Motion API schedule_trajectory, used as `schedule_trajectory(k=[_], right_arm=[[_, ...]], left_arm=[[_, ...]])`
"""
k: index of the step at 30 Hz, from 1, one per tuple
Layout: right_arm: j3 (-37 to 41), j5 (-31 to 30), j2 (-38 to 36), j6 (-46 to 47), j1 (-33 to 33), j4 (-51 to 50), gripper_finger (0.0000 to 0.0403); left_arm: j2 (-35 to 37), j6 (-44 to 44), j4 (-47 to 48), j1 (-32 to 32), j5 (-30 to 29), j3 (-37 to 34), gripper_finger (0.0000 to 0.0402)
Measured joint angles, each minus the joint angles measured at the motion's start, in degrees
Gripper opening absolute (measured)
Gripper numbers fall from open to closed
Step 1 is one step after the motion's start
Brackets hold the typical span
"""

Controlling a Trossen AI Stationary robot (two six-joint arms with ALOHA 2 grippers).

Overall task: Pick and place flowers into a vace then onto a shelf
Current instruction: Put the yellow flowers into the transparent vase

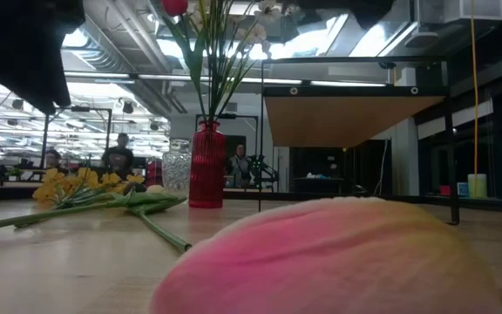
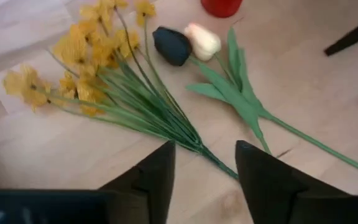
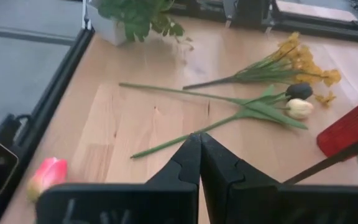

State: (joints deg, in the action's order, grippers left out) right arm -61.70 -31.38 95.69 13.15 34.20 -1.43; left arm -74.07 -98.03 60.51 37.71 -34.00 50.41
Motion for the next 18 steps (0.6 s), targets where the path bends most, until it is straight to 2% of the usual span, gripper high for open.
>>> schedule_trajectory(k=[4,9,18], right_arm=[[0.4,-0.34,0.51,-1.39,0.0,0.35,0.001],[0.38,-0.48,0.42,-1.46,0.0,1.15,0.001],[0.38,-0.5,0.42,-1.25,0.0,1.16,0.001]], left_arm=[[-3.33,-6.11,-0.07,0.0,0.58,0.0,0.0186],[-7.69,-12.53,-0.85,-0.39,1.19,0.0,0.0193],[-14.91,-10.81,-5.18,-3.97,5.79,-0.02,0.0192]])
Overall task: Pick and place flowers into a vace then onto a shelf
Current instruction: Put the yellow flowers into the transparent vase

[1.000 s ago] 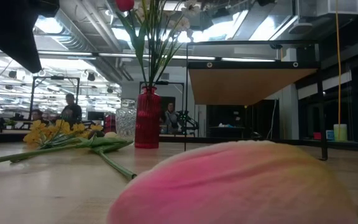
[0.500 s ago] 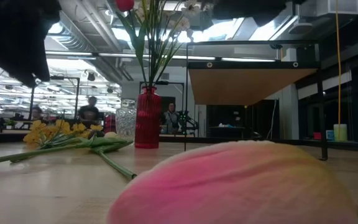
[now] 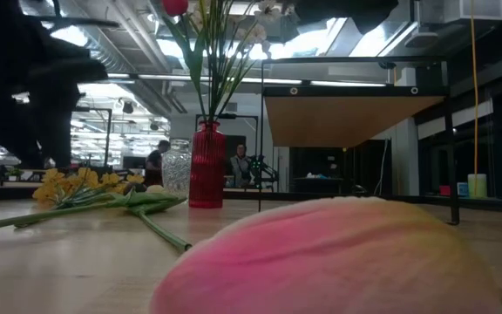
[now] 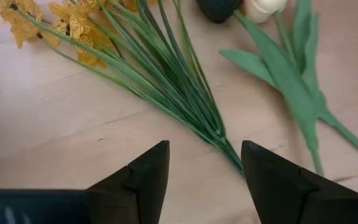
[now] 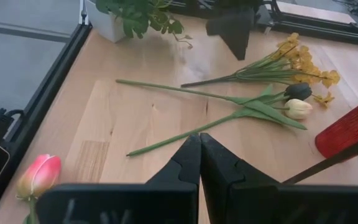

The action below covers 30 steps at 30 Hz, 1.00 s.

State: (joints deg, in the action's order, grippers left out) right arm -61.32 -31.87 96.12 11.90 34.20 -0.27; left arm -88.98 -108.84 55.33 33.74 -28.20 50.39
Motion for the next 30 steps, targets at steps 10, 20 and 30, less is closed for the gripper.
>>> schedule_trajectory(k=[10,20,30], right_arm=[[0.0,-0.03,0.0,-0.03,1.32,-0.13,0.001],[-0.02,-0.03,0.0,-0.21,2.08,-0.44,0.001],[-0.02,-0.03,-0.02,-0.36,2.05,-0.44,0.001]], left_arm=[[-2.03,2.65,-4.33,-3.48,0.81,-0.66,0.0193],[-1.91,-0.33,-15.62,-4.24,0.01,-9.82,0.0193],[-1.83,2.06,-17.05,-4.11,-2.17,-11.89,0.0116]])
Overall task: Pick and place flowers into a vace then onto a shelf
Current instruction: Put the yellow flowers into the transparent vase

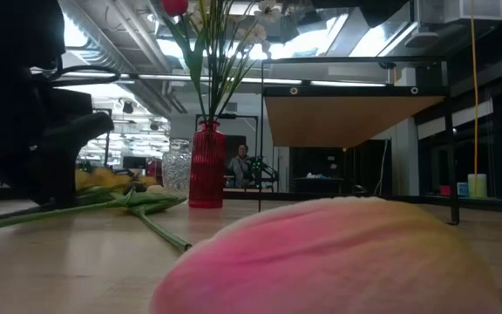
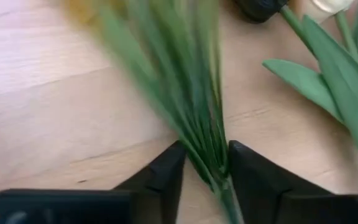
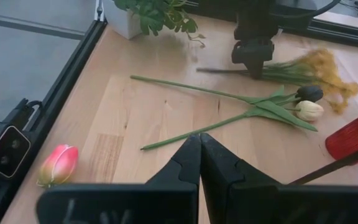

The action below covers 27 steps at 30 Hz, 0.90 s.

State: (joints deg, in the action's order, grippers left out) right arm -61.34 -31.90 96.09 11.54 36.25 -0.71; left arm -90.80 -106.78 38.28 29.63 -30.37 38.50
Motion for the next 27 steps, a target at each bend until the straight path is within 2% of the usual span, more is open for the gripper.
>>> schedule_trajectory(k=[5,7,17,27], right_arm=[[0.0,0.0,-0.02,-0.01,0.0,0.0,0.001],[0.0,0.0,-0.02,-0.01,0.0,0.0,0.001],[0.0,0.0,-0.01,0.39,0.0,-0.01,0.001],[-0.07,0.0,0.44,0.56,0.0,-0.03,0.001]], left_arm=[[-0.04,-0.36,1.2,0.14,0.22,-0.04,0.0033],[-0.05,-0.48,1.25,0.58,-0.5,-0.07,0.0017],[3.3,-8.17,10.27,5.09,-4.24,-0.31,0.0014],[15.25,-14.82,22.96,11.01,-16.22,-0.24,0.0012]])
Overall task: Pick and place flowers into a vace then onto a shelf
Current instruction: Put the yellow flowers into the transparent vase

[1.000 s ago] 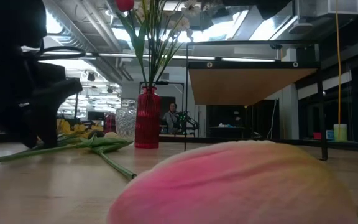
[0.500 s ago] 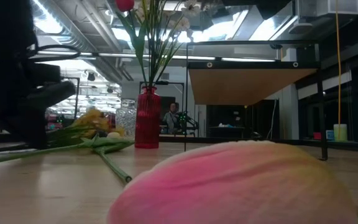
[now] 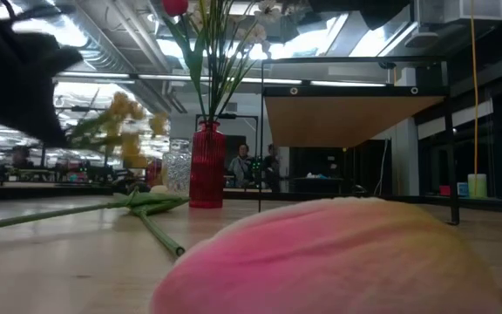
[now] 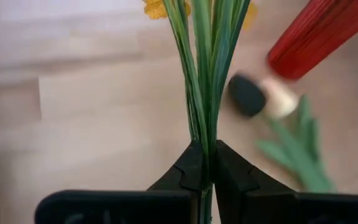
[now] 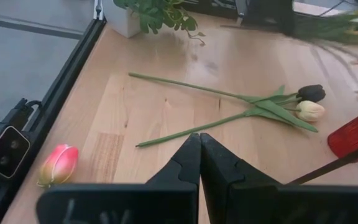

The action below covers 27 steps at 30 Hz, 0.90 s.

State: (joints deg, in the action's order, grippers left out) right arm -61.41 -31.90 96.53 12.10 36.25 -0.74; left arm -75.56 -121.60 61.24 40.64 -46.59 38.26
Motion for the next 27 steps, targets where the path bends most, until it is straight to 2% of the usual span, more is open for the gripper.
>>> schedule_trajectory(k=[4,12,16,22,27], right_arm=[[0.0,0.0,0.02,-0.26,0.0,-0.02,0.001],[0.0,0.02,0.04,-0.35,0.0,-0.02,0.001],[0.0,0.02,0.04,-0.37,0.0,-0.02,0.001],[0.0,0.02,0.09,-0.49,0.0,-0.67,0.001],[0.0,0.15,-0.07,-0.25,-0.82,-0.67,0.001]], left_arm=[[3.88,0.2,3.06,1.57,-5.7,0.02,0.0012],[10.58,-2.05,12.45,4.4,-9.8,0.04,0.0012],[14.05,-1.54,15.47,4.92,-16.12,0.07,0.0012],[18.71,6.5,15.49,4.95,-26.27,0.1,0.0012],[21.96,14.65,15.5,4.92,-32.44,0.11,0.0012]])
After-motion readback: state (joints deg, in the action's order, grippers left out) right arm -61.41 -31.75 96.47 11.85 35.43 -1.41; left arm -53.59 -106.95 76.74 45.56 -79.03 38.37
